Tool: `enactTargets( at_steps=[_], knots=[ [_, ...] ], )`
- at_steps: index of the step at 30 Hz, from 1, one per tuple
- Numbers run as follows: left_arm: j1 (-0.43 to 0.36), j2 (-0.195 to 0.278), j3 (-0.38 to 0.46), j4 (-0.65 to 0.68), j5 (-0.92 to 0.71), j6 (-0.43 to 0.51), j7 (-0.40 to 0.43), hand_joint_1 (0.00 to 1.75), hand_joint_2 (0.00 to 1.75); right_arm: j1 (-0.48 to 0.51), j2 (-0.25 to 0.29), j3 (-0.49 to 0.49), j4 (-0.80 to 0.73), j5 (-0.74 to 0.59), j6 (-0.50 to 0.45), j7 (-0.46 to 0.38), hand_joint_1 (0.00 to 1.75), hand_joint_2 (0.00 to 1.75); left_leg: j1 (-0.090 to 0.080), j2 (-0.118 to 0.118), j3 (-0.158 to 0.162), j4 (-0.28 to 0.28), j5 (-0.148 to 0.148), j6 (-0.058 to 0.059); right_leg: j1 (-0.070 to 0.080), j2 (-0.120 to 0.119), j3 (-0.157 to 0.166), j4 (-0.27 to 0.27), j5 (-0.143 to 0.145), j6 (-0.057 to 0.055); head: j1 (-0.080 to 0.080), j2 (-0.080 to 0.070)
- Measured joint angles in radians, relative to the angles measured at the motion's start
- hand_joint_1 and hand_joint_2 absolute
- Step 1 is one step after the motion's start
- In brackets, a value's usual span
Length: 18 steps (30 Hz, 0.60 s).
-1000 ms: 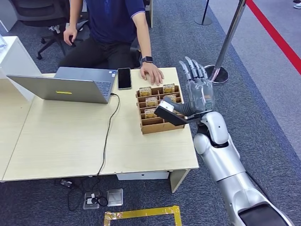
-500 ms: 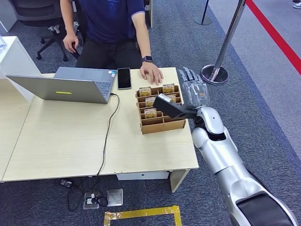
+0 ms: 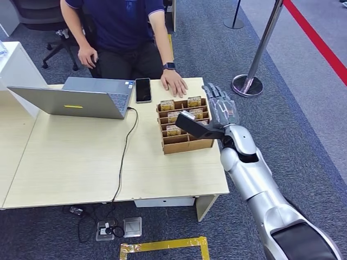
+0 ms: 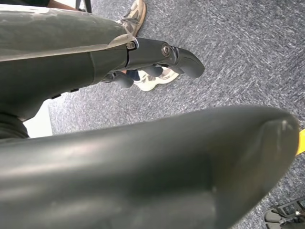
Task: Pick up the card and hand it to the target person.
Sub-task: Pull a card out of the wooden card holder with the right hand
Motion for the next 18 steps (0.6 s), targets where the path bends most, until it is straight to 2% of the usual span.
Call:
enactTargets(
  at_steps=[3,8,15,18],
  knots=[
    [0.000,0.000,0.000,0.000,-0.001,0.002,0.000,0.00,0.00,0.000,0.002,0.000,0.004,0.000,-0.001,-0.001,0.32,1.75,0.000,0.000,0.000,0.000,0.000,0.000,0.000,0.000,0.000,0.000,0.000,0.000,0.000,0.000],
    [0.000,0.000,0.000,0.000,-0.004,0.002,0.000,0.00,0.00,0.000,0.004,0.001,0.013,0.000,-0.001,-0.003,0.34,1.75,0.000,0.000,0.000,0.000,0.000,0.000,0.000,0.000,0.000,0.000,0.000,0.000,0.000,0.000],
    [-0.001,-0.004,0.000,0.000,-0.010,-0.001,0.001,0.00,0.00,-0.001,0.011,0.004,0.037,0.002,0.000,0.000,0.23,1.75,0.000,0.000,0.000,0.000,0.000,0.000,0.000,0.000,0.000,0.000,0.000,0.000,0.000,0.000],
    [-0.003,-0.005,0.000,0.000,-0.011,-0.003,0.001,0.00,0.00,-0.005,0.015,0.004,0.063,0.002,-0.002,0.004,0.28,1.75,0.000,0.000,0.000,0.000,0.000,0.000,0.000,0.000,0.000,0.000,0.000,0.000,0.000,0.000]
  ],
)
